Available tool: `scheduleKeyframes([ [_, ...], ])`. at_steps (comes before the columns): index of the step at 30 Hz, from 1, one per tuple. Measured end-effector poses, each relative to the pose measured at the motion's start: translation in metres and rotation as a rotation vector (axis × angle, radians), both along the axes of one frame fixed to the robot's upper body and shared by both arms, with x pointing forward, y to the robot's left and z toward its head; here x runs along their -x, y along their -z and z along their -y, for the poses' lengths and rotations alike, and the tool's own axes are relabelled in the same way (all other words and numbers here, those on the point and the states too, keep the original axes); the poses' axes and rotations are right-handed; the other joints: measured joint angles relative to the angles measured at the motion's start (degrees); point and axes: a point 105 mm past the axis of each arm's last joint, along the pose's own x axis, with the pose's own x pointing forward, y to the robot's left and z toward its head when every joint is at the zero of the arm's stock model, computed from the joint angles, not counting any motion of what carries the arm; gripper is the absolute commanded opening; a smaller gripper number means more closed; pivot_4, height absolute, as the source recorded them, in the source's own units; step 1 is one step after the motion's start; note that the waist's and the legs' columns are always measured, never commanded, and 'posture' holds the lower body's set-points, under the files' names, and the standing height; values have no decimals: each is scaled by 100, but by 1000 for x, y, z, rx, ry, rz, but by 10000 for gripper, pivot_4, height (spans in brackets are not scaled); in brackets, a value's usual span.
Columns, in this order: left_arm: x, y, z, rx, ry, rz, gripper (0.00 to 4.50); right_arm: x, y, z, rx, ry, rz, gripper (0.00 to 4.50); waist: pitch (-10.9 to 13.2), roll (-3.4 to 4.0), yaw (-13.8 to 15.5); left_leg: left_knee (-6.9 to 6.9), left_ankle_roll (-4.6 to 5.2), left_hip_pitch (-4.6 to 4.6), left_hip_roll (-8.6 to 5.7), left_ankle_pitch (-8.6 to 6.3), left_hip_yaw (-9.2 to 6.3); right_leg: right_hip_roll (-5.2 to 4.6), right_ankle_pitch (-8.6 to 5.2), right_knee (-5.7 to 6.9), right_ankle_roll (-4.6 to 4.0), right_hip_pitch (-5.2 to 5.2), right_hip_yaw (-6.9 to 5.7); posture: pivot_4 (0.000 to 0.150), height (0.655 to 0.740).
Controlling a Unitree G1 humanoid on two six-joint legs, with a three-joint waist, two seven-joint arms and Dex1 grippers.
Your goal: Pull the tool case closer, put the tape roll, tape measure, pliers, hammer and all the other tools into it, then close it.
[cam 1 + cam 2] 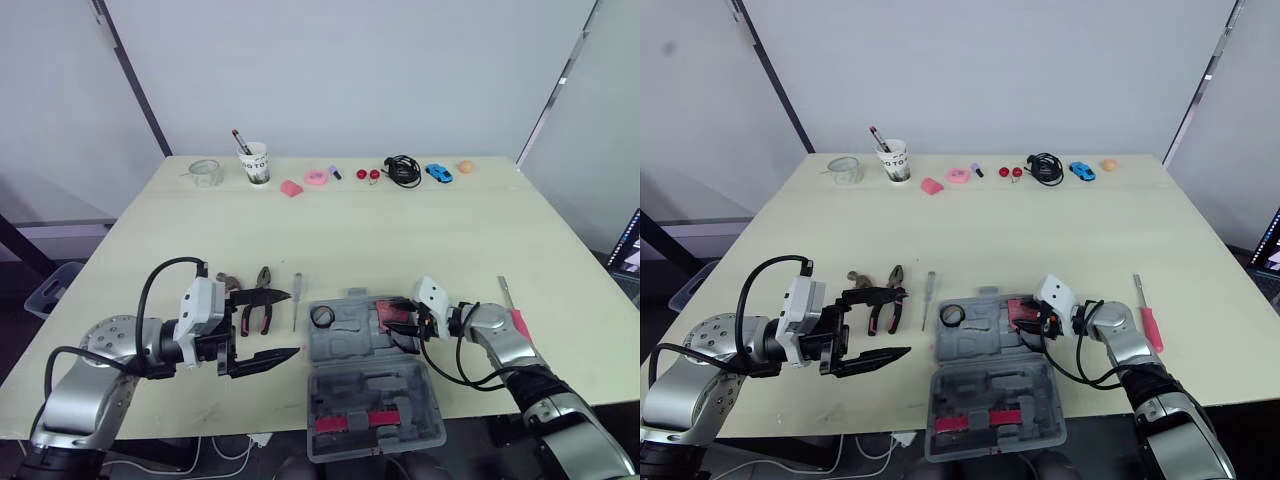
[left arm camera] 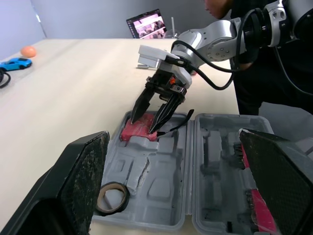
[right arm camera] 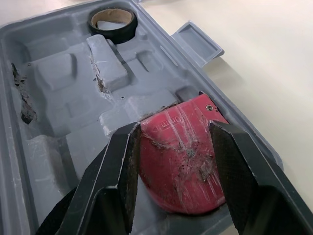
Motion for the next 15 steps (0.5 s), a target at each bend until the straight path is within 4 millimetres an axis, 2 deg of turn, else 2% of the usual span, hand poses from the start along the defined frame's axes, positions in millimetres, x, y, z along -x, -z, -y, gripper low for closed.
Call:
scheduleKeyframes([
  [5,0,3,2,-3,3,-8,45000,1,-3,1,-21,8,74,23004,-12,-12,0,0,0,-4,-1,0,-7,-3,0,0,0,-1,-1,1500,7400],
  [11,-2,5,5,32,-18,-5,45000,7,-15,4,-67,36,180,23004,18,33,-7,-2,0,-31,-2,0,-11,1,0,0,1,-25,1,1500,7400],
  [13,-1,8,5,45,-27,-10,45000,9,-26,6,-98,47,210,23004,21,39,-9,-6,0,-38,-2,0,-13,1,1,0,2,-33,3,1500,7400],
  [14,-2,12,4,55,-47,-23,45000,10,-41,6,-136,57,252,23004,22,38,-24,-8,0,-38,0,0,-17,3,1,0,2,-34,3,1500,7400],
  [15,-2,12,5,61,-51,-22,45000,10,-45,7,-145,61,263,23004,22,38,-24,-9,0,-38,0,0,-19,4,1,0,2,-34,3,1500,7400],
])
